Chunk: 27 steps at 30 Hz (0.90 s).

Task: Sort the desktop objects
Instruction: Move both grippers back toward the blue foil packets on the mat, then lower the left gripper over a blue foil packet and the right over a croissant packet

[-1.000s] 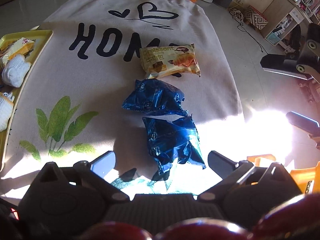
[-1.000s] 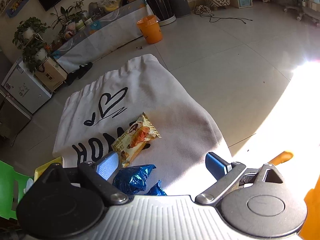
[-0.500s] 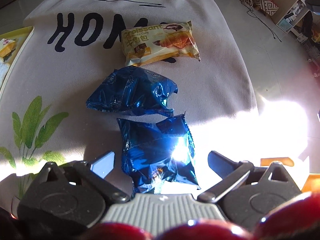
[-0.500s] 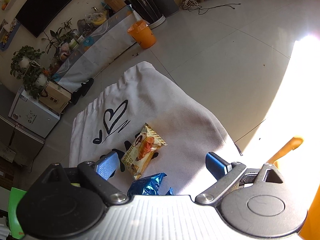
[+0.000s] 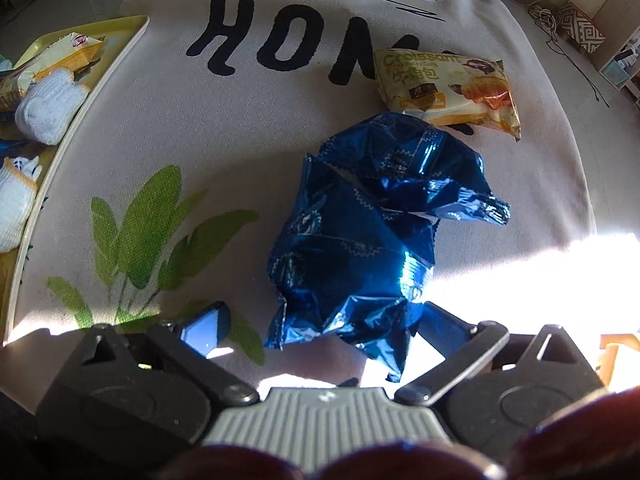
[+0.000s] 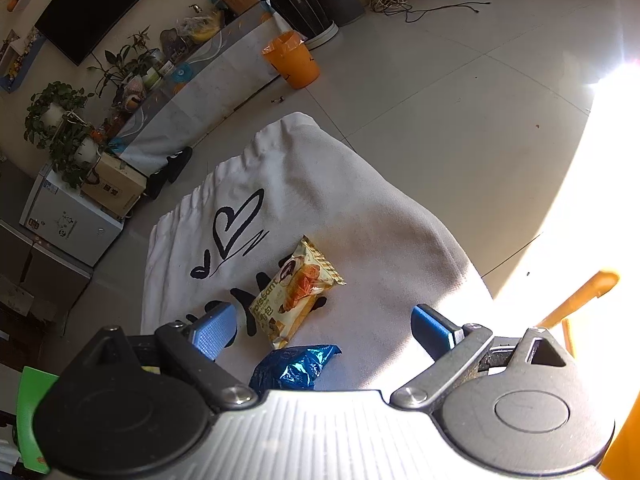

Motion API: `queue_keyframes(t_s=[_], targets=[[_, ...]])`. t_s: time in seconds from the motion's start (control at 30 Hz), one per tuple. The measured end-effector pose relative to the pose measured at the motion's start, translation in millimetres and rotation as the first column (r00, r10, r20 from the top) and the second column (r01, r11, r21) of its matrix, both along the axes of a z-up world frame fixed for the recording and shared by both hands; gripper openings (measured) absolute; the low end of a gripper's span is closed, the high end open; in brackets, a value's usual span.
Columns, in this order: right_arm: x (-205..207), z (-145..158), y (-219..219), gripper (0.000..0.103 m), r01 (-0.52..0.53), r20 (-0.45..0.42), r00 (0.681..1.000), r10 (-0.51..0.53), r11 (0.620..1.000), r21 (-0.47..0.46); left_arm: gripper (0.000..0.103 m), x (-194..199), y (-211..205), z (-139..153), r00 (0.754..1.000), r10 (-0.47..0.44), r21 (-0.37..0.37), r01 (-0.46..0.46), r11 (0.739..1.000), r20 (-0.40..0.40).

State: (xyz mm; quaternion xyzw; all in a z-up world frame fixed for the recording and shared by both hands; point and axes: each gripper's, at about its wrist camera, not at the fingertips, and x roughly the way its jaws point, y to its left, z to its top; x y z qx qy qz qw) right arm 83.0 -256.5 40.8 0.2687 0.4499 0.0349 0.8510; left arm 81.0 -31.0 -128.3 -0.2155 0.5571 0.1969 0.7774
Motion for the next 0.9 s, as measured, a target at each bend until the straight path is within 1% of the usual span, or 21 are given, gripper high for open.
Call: queue_keyframes(t_s=[0.17, 0.3, 0.4, 0.5, 0.57, 0.7, 0.9], targets=[[1, -3, 4, 0.095, -0.003, -0.011, 1.0, 0.003, 1.0, 0.01, 0.102, -11, 31, 0, 0.999, 0.038, 0.022, -0.037, 0.999, -0.012], [3, -5, 8, 0.095, -0.017, -0.019, 1.0, 0.017, 0.999, 0.031, 0.102, -21, 63, 0, 0.996, 0.082, 0.074, -0.08, 0.994, -0.023], [5, -5, 13, 0.095, -0.02, -0.018, 1.0, 0.021, 0.999, 0.029, 0.102, -32, 91, -1, 0.988, 0.147, 0.106, -0.142, 0.984, -0.044], [7, -5, 18, 0.095, -0.027, -0.017, 0.999, 0.028, 0.999, 0.03, 0.102, -43, 114, -2, 0.976, 0.209, 0.119, -0.201, 0.972, -0.057], [8, -5, 23, 0.095, -0.036, -0.018, 0.999, 0.037, 0.999, 0.032, 0.102, -48, 124, -1, 0.972, 0.23, 0.119, -0.222, 0.968, -0.053], [10, -4, 31, 0.095, -0.051, -0.017, 0.999, 0.052, 0.998, 0.036, 0.102, -52, 127, 4, 0.977, 0.212, 0.102, -0.208, 0.973, -0.034], [14, -7, 33, 0.095, -0.046, -0.032, 0.998, 0.048, 0.997, 0.061, 0.102, -38, 114, 18, 0.991, 0.131, 0.047, -0.132, 0.99, 0.023]])
